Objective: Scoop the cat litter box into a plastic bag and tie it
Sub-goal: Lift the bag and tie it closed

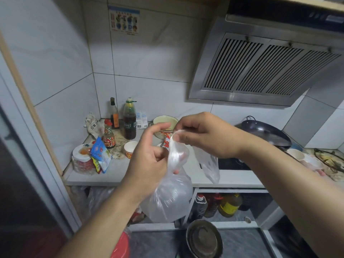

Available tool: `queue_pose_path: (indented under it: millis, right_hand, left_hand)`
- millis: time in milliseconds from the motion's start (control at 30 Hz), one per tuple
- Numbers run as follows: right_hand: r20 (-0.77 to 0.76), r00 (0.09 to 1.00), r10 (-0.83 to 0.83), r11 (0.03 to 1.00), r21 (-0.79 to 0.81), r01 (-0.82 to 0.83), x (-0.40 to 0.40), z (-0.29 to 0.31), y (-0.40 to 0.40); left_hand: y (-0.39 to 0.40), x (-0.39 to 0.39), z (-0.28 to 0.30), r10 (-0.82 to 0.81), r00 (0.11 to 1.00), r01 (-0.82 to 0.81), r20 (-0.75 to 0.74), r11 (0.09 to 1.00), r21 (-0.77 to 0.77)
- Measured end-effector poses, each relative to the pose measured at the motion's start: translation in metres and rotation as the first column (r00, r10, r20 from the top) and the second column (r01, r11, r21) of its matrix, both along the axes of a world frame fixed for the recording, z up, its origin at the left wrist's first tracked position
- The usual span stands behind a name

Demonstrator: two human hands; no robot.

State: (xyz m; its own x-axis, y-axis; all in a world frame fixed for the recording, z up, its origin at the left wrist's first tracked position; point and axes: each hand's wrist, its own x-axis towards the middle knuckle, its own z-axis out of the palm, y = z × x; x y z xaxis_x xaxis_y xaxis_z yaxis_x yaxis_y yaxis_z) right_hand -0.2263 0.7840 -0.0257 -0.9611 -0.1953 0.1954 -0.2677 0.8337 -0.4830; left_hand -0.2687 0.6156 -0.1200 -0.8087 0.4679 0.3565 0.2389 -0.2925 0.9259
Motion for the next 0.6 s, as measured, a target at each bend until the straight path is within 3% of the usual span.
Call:
queue_pose_path:
  millis: [133, 300, 467, 600]
  right_hand:
    - [-0.023, 0.999, -0.035, 0.997, -0.064, 0.033, 0.005, 0.001, 0.003]
    - [-0.025, 0.997, -0.071, 0.997, 0.005, 0.072, 0.015, 0.024, 0.010]
    - [0.068, 0.992, -0.105, 0.994, -0.013, 0.106, 0.020, 0.027, 0.007]
    - [0.137, 0.983, -0.120, 0.981, 0.171, 0.096, 0.021, 0.032, 0.008]
  left_hand:
    - [-0.004, 0.001, 0.000, -0.015, 0.995, 0.010, -0.098, 0.999, -0.047]
    - [-0.002, -0.007, -0.010, -0.064, 0.997, 0.069, 0.038, 0.987, -0.144]
    - [-0.003, -0.006, -0.007, -0.060, 0.998, 0.064, 0.022, 0.971, -0.232]
    - [-0.004, -0.011, -0.008, -0.024, 0.998, 0.007, -0.061, 0.965, -0.262]
